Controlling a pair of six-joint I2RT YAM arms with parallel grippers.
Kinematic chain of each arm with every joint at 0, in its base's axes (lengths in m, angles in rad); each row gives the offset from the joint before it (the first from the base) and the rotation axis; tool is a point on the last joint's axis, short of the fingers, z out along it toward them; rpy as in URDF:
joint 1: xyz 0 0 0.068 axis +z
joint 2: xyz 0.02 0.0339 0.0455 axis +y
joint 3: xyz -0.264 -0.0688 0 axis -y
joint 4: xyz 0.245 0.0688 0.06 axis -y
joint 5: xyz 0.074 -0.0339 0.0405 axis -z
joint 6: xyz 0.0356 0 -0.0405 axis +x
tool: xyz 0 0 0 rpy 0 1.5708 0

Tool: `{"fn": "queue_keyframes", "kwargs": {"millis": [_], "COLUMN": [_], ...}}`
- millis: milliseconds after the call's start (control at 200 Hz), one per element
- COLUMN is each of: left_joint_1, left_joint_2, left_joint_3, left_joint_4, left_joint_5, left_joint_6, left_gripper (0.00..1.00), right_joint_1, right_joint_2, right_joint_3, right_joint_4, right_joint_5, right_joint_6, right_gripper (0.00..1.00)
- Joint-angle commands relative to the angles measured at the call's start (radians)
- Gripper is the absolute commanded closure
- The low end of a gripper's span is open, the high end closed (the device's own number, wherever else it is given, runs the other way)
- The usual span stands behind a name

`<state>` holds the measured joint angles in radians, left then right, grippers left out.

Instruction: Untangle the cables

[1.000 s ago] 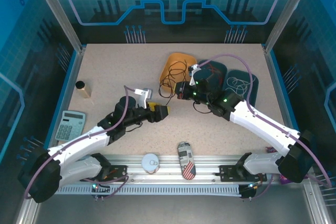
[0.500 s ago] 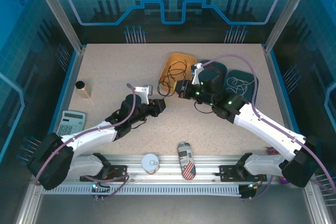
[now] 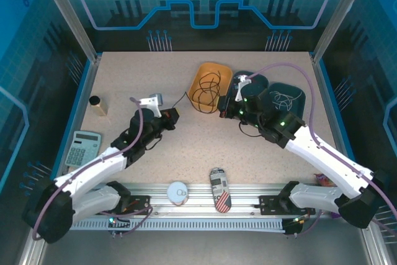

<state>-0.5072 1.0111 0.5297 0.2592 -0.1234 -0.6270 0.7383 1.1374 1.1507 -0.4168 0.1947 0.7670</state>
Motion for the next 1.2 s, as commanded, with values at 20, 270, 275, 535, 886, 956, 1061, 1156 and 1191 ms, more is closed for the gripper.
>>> {"fn": "queue_keyframes", "kwargs": {"millis": [20,270,275,535,886,956,1061,1156,1191], "left_joint_1": [0.032,0.038,0.039,0.037,0.037,0.037,0.036,0.036,0.036], "left_joint_2": [-0.117,-0.221,-0.221,-0.174,-0.202,-0.209,-0.215,-0.22,-0.224], "left_joint_3": [-0.011,-0.014,-0.014,0.016,0.033,0.035,0.033,0.033,0.032], "left_joint_4": [-0.128,-0.163,-0.164,-0.178,-0.254,-0.27,-0.291,-0.313,-0.322], "left_joint_5": [-0.139,-0.043,-0.036,0.289,0.267,0.257,0.238,0.22,0.213], "left_joint_6": [0.019,0.097,0.098,0.121,0.116,0.117,0.114,0.112,0.109], "left_gripper": [1.0,1.0,1.0,0.28,0.01,0.01,0.01,0.01,0.01], "right_joint_1": [-0.004,-0.012,-0.011,-0.133,-0.265,-0.28,-0.298,-0.318,-0.325], "right_joint_2": [-0.025,0.014,0.016,0.254,0.554,0.601,0.673,0.735,0.756], "right_joint_3": [0.078,0.118,0.12,0.309,0.644,0.691,0.753,0.821,0.847], "right_joint_4": [-0.216,-0.219,-0.218,-0.179,-0.212,-0.213,-0.206,-0.222,-0.227], "right_joint_5": [0.243,0.355,0.353,0.163,0.047,0.038,0.029,0.013,0.005], "right_joint_6": [-0.076,-0.156,-0.158,-0.294,-0.381,-0.385,-0.403,-0.408,-0.41], "right_gripper": [1.0,1.0,1.0,1.0,1.0,1.0,1.0,1.0,1.0]}}
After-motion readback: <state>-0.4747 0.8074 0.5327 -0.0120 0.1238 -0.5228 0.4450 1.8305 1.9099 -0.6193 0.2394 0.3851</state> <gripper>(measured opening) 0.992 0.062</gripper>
